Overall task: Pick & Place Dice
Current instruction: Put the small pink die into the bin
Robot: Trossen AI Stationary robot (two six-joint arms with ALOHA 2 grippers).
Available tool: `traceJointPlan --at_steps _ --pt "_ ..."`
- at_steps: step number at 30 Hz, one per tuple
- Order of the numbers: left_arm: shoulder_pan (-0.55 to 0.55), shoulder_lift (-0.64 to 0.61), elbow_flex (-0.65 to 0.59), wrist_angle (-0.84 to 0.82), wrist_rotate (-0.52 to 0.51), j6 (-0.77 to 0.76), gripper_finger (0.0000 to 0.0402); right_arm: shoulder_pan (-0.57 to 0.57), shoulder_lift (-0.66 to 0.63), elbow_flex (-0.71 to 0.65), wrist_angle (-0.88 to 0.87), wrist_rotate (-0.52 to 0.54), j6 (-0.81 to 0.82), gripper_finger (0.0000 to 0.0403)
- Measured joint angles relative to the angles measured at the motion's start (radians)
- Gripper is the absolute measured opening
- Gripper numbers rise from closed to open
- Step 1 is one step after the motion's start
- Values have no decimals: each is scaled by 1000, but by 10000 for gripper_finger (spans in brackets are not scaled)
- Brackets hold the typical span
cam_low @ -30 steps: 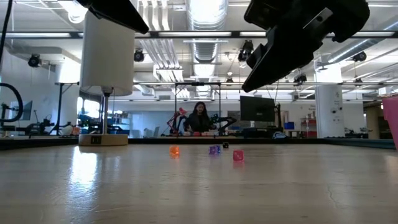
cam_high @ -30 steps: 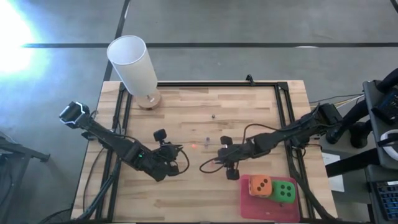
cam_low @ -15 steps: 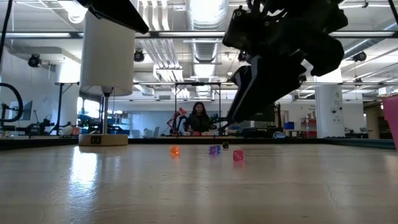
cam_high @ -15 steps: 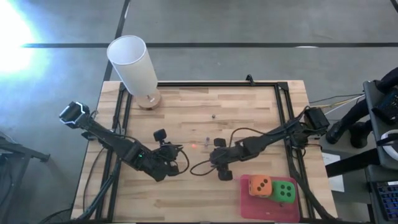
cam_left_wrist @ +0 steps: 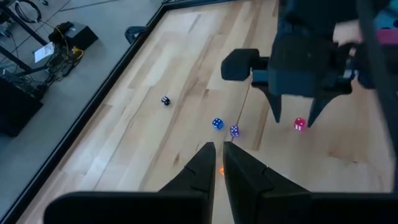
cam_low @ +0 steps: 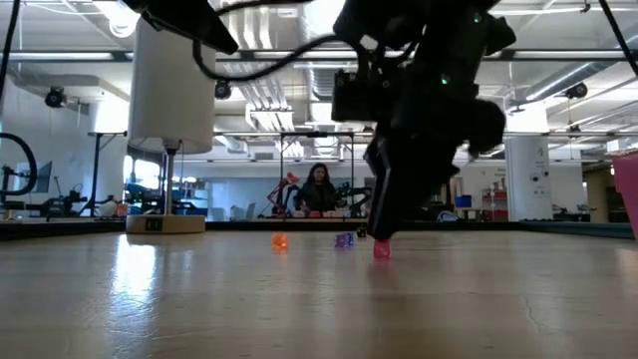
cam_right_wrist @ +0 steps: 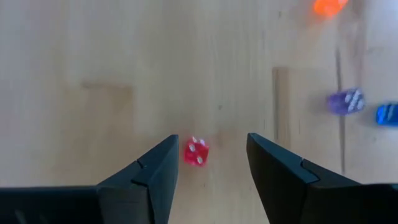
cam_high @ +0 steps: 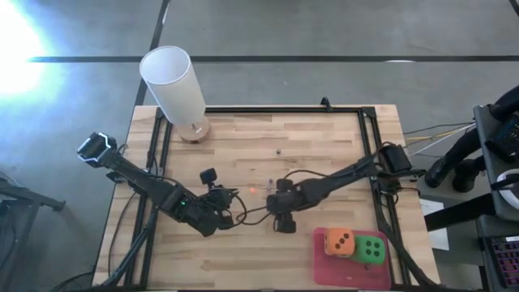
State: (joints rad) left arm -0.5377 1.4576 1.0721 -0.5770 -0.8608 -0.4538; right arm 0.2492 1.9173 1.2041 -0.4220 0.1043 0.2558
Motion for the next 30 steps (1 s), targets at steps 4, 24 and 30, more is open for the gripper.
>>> traceJointPlan --at_steps 4,24,30 --pt "0 0 0 0 0 -1 35 -2 46 20 -30 -2 0 183" --pt "0 0 0 0 0 -1 35 -3 88 79 -96 -16 12 88" --pt "0 0 0 1 0 -1 35 -3 87 79 -97 -10 -8 45"
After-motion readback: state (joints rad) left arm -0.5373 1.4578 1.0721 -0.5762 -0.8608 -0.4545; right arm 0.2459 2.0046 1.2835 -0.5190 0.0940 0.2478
